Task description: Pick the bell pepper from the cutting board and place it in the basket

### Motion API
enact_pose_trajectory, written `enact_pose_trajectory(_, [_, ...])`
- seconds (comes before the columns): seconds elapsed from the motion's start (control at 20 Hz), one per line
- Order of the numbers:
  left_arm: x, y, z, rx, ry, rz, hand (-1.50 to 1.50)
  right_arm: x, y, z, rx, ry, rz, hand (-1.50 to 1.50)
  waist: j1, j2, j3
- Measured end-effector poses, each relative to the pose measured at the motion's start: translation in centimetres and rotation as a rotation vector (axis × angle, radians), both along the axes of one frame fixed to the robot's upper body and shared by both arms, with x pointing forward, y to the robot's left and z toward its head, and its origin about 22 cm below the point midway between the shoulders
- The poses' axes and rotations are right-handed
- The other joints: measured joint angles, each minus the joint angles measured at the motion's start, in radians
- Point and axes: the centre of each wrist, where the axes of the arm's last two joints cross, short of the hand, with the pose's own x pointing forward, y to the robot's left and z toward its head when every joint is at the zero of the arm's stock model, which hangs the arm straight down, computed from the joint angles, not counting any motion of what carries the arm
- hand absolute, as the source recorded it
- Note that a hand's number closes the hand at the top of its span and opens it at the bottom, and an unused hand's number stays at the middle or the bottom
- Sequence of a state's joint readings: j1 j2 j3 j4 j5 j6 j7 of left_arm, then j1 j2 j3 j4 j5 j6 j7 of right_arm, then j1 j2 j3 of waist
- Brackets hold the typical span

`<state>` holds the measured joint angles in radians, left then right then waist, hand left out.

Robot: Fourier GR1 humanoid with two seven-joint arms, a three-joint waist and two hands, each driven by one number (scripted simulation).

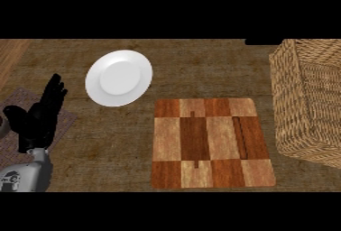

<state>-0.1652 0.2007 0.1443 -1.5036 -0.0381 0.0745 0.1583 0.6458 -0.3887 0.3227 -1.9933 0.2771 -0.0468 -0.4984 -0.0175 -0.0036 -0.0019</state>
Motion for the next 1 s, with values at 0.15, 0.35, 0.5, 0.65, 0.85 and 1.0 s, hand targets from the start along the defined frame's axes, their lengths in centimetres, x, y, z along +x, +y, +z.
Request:
enact_pose_trajectory(0.15, [0.0,0.3,0.0,-0.007,-0.004,0.001,0.0,-0.1,-0.7,3.7,-0.012,-0.014,-0.051,1.5,0.003,0.001,0.0])
enact_pose_trajectory(0.35, [0.4,0.3,0.2,-0.005,0.002,-0.008,0.0,1.4,-0.8,7.8,0.014,-0.031,-0.129,1.5,0.013,0.004,0.0])
enact_pose_trajectory(0.5, [0.6,0.4,0.2,-0.002,0.003,-0.013,0.0,2.0,-0.7,10.6,0.076,-0.038,-0.191,1.5,0.017,0.005,0.0])
enact_pose_trajectory(0.65, [0.7,0.3,-0.1,-0.009,0.001,-0.021,0.0,3.6,-1.0,12.8,0.096,-0.055,-0.254,1.5,0.022,0.006,0.0])
enact_pose_trajectory(0.85, [1.4,0.3,0.4,-0.007,-0.002,-0.027,0.0,6.5,-1.4,14.8,0.073,-0.074,-0.327,1.5,0.025,0.007,0.001])
enact_pose_trajectory(1.0, [0.9,-0.1,0.1,-0.006,-0.001,-0.034,0.0,8.9,-2.0,16.3,0.055,-0.073,-0.371,1.5,0.028,0.006,0.001])
